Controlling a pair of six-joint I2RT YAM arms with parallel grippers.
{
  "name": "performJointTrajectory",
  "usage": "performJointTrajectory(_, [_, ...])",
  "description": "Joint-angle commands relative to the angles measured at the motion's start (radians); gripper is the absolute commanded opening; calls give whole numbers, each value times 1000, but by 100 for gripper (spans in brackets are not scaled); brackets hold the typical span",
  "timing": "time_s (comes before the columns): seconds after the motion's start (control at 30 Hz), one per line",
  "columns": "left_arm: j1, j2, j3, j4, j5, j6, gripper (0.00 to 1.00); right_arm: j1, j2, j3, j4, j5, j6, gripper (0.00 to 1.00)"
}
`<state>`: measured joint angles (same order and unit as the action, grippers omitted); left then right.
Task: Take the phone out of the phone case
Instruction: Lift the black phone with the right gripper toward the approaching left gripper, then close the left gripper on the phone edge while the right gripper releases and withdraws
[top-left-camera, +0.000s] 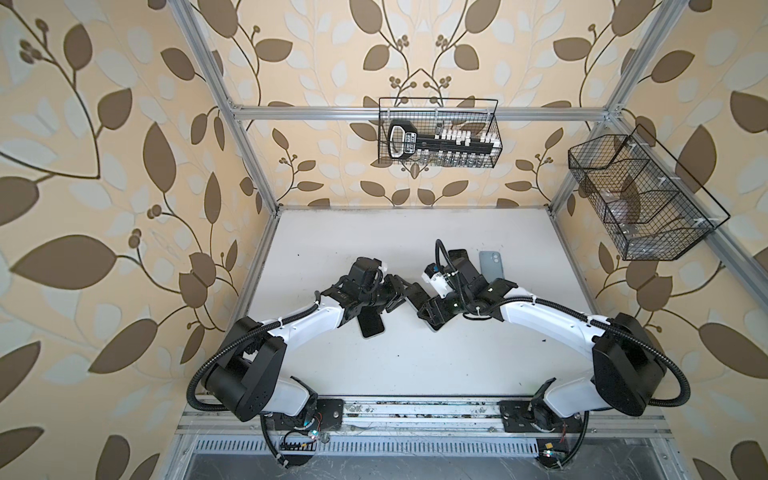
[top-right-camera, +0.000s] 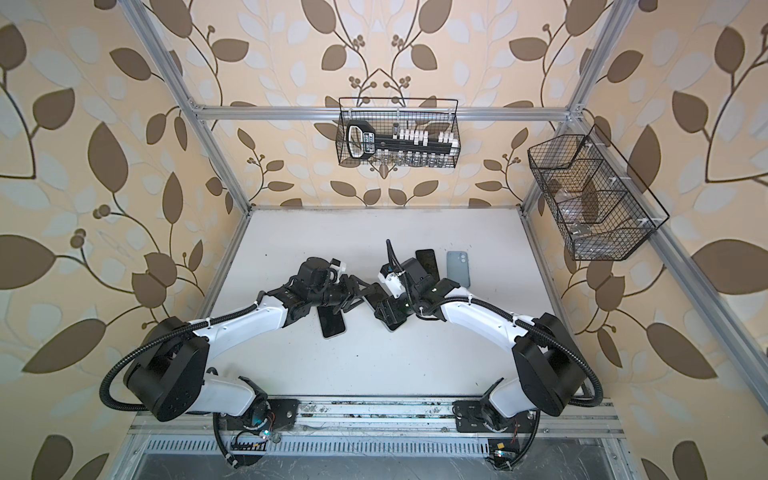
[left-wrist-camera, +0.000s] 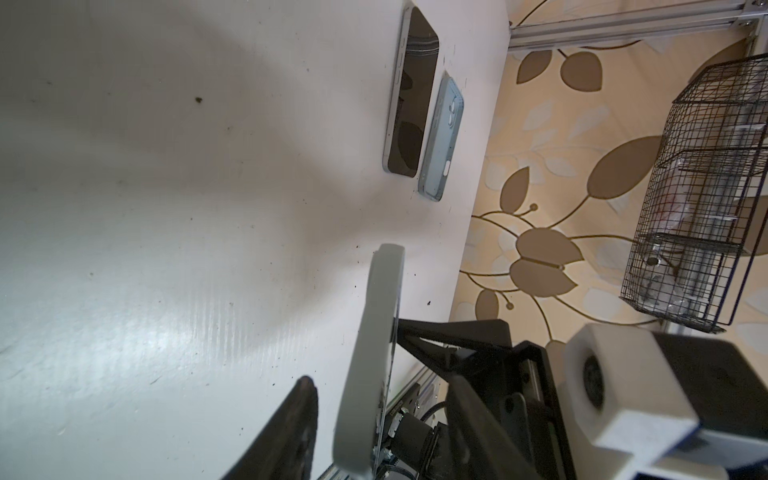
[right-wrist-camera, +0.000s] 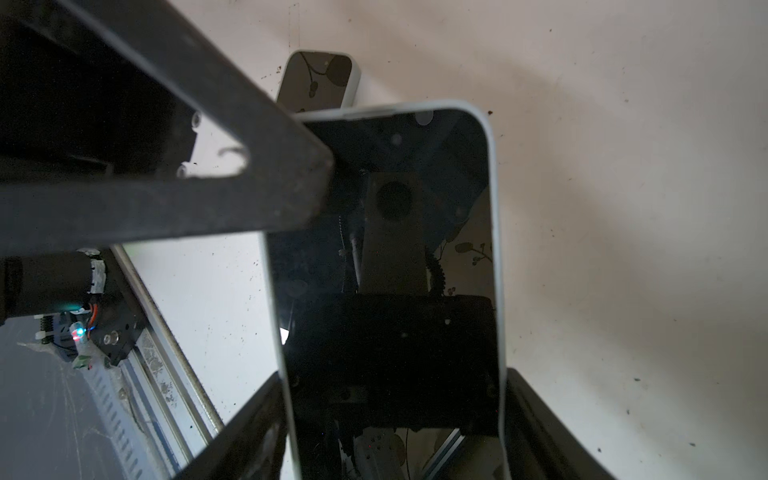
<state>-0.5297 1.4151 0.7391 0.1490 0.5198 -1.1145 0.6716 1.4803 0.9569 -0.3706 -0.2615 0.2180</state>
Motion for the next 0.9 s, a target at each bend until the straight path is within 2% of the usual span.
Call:
performJointTrajectory(0.0, [-13, 10, 34, 43, -9, -7, 49, -1, -33, 49, 37, -31, 10, 69])
performJointTrajectory(0.6, [-26, 16, 48, 56, -14, -18, 21, -4, -2, 55, 59, -55, 40, 68])
performJointTrajectory(0.87, [-27, 16, 52, 60, -18, -24, 2, -5, -2, 50, 67, -64, 49, 68])
